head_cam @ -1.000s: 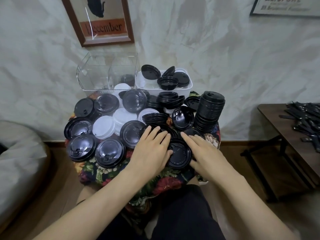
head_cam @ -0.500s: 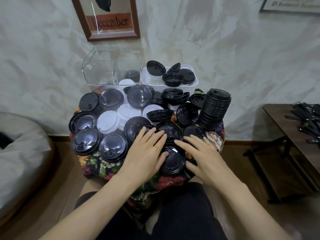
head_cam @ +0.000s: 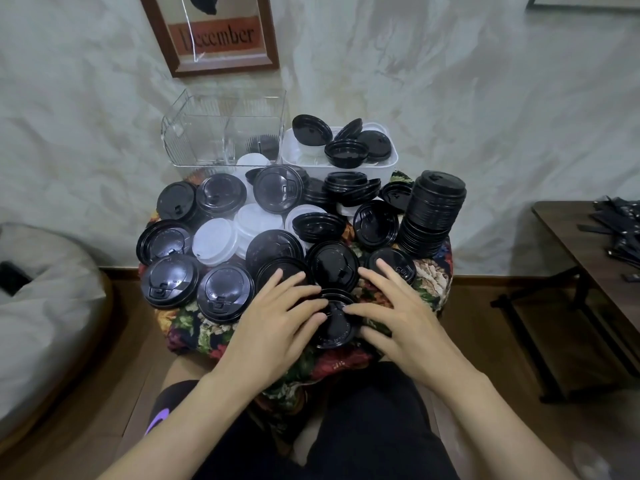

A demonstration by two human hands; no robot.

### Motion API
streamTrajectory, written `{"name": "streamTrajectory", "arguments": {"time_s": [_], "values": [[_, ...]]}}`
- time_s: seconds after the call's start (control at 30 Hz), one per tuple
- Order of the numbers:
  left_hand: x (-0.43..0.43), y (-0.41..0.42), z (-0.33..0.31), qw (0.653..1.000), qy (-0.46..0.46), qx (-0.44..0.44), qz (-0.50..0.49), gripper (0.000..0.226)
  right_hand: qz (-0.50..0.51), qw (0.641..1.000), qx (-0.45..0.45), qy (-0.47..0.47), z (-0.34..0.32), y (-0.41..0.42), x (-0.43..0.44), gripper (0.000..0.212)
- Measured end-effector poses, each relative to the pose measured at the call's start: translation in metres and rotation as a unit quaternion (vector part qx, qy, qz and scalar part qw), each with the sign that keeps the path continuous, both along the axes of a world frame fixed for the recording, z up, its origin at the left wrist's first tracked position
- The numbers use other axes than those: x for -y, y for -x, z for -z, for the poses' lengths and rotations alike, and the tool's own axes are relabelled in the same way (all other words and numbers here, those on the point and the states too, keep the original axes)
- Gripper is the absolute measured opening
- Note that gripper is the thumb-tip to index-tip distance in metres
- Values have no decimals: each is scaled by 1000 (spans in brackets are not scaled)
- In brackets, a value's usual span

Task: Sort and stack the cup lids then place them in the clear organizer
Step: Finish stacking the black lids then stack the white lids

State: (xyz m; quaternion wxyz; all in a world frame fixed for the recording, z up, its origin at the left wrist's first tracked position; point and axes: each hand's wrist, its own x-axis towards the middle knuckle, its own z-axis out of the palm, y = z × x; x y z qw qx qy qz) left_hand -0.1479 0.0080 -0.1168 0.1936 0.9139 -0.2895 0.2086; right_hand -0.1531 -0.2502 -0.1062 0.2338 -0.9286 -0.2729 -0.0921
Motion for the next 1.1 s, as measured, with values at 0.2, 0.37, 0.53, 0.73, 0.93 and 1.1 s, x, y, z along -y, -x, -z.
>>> {"name": "streamTrajectory", "arguments": {"time_s": [0.2, 0.37, 0.53, 0.73, 0.93, 1.1], "values": [[-9, 17, 5, 998, 40, -24, 40, 41, 33, 998, -26, -56, -5, 5, -1, 28], [-8, 16, 6, 996, 85, -6, 38, 24, 39, 995, -36, -83, -3, 7, -9, 19], [-3, 18, -1, 991, 135, -1, 19, 18, 62, 991, -41, -109, -1, 4, -7, 30], [11, 25, -16, 962, 242, -115, -54, 24, 184, 980, 13, -81, -1, -10, 11, 35], [27, 30, -30, 853, 418, -308, -44, 10, 211, 975, -60, -24, 7, -20, 16, 45], [29, 30, -27, 809, 437, -392, -28, 42, 241, 965, -76, -70, 0, -22, 14, 36]]}}
